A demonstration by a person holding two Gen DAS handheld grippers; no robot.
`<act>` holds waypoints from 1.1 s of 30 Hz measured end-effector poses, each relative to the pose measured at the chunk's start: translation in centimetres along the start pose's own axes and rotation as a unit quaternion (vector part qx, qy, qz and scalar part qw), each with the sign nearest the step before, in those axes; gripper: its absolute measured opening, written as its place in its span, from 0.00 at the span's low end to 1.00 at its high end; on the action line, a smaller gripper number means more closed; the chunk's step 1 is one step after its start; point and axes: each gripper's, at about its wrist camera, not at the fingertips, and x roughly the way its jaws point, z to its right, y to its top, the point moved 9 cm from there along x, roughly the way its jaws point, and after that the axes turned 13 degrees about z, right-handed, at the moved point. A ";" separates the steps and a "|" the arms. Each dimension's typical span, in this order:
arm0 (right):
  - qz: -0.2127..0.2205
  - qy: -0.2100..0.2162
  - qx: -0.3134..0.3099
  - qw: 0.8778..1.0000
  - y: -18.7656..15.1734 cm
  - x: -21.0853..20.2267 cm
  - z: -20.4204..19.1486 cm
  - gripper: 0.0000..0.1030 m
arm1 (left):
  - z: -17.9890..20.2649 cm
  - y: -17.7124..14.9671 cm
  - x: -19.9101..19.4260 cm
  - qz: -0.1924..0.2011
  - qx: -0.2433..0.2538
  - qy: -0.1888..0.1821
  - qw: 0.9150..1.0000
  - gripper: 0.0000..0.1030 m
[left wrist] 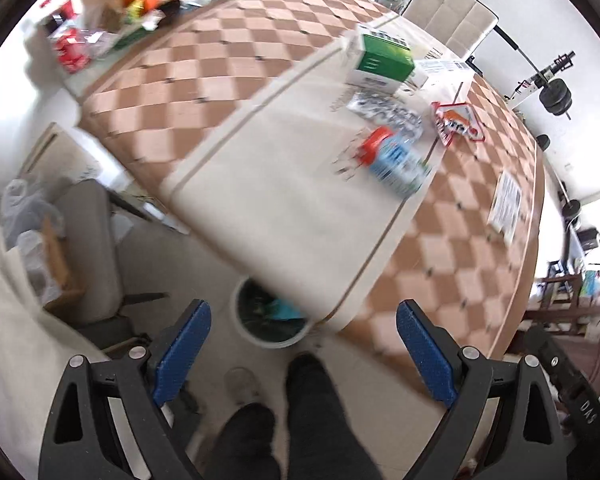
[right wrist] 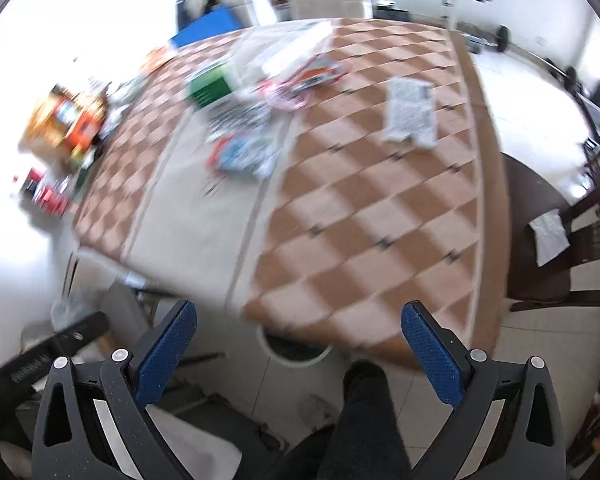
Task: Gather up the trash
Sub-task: 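Grasp the milk carton with the left tool while the right tool grasps the receipt card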
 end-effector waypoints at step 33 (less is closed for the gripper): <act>-0.076 -0.136 0.024 0.988 16.1 25.7 12.8 0.72 | 8.2 6.2 16.1 -0.050 -0.003 0.098 0.994 0.49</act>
